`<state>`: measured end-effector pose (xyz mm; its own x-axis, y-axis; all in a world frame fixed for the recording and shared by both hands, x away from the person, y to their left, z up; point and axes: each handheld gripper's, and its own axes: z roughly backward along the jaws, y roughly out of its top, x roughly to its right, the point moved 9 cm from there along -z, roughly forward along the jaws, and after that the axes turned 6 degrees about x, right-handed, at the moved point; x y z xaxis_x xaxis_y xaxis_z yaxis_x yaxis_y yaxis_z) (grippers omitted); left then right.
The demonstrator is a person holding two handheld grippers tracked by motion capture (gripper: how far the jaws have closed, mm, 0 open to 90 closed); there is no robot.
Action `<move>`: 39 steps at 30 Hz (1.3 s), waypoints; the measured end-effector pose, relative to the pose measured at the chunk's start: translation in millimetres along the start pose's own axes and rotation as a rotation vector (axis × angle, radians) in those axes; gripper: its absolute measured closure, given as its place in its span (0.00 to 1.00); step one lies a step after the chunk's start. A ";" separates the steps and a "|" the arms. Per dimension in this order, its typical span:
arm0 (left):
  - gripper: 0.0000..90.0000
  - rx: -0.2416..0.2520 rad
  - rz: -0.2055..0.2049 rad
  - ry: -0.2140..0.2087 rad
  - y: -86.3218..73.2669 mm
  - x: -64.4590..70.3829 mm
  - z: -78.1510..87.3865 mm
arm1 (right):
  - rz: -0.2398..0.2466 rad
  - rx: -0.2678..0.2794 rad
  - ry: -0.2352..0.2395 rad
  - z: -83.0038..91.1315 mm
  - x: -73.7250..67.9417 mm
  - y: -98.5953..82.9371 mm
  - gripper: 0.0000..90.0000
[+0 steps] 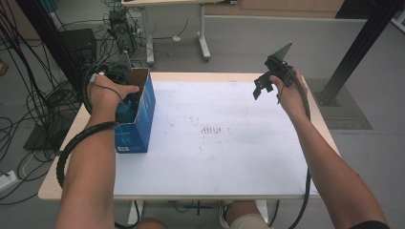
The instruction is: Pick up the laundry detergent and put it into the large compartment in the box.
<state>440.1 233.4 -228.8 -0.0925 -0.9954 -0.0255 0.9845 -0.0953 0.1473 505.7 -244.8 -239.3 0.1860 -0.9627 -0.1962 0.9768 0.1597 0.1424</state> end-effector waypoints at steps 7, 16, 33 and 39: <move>0.32 0.015 -0.005 0.001 -2.6 0.4 13.6 | 0.001 0.003 0.004 1.3 0.4 -0.9 0.07; 0.30 0.022 -0.033 -0.007 -7.6 2.8 34.2 | -0.002 0.007 0.006 3.3 -0.1 -2.5 0.07; 0.21 0.085 -0.329 -0.002 -2.5 58.8 89.2 | -0.015 -0.005 -0.003 2.0 -0.7 0.3 0.07; 0.17 0.108 -0.528 -0.011 -1.8 93.6 94.1 | -0.019 -0.012 -0.005 0.8 -0.2 2.1 0.07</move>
<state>415.7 139.4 -138.3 -0.5728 -0.8118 -0.1135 0.7829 -0.5828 0.2178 507.6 -244.5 -238.2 0.1672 -0.9667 -0.1936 0.9814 0.1443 0.1269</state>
